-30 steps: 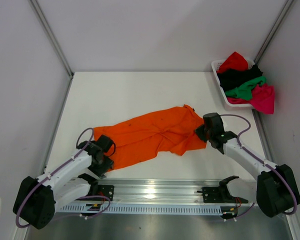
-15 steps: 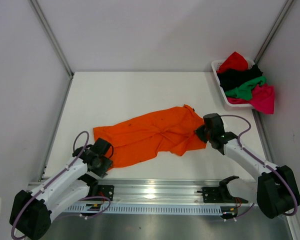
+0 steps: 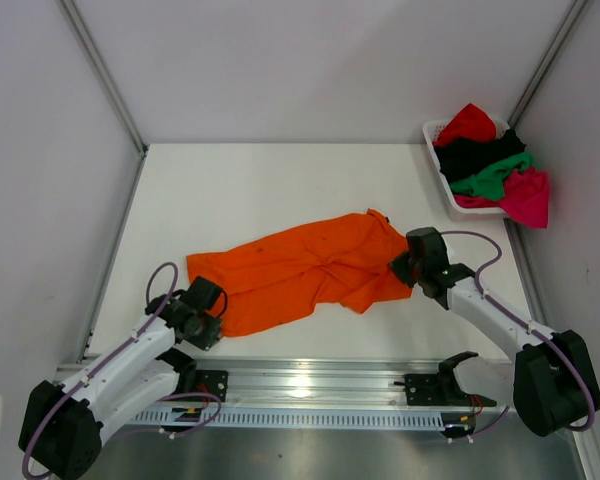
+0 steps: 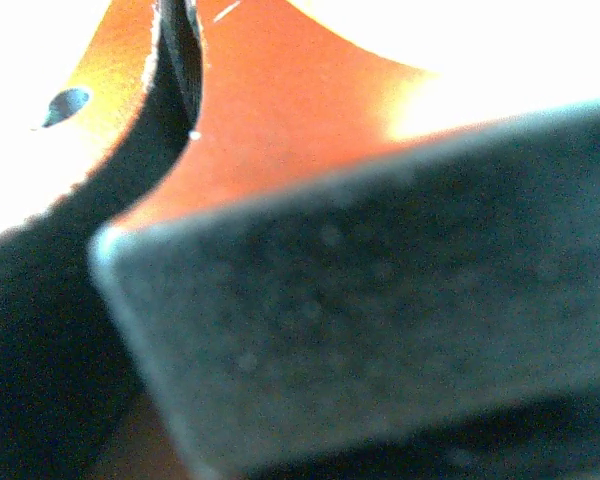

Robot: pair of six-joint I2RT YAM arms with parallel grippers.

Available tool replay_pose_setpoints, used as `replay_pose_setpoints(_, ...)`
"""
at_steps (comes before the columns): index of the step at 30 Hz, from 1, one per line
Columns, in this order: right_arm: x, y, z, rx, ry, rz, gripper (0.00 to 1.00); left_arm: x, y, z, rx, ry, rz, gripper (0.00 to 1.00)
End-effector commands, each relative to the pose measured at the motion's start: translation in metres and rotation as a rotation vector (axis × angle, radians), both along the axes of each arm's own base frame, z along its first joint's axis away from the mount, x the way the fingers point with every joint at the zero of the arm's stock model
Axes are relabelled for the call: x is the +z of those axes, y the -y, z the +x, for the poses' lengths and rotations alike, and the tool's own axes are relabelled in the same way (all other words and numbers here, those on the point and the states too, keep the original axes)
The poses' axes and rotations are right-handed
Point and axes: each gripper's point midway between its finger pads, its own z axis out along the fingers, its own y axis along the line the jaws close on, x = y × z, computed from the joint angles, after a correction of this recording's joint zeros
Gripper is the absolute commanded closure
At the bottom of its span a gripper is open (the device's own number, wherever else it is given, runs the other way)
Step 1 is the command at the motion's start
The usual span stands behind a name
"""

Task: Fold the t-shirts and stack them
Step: Fold the tshirt

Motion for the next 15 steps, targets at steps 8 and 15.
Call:
replay_pose_setpoints(8,0.011,-0.001,0.008,0.011,0.050,-0.015,1.00,0.046,-0.009,0.032,-0.068,0.134,0.093,0.99)
replay_pose_setpoints(15,0.020,-0.007,0.027,0.062,0.107,-0.059,1.00,0.071,-0.014,0.048,-0.085,0.194,0.148,0.99)
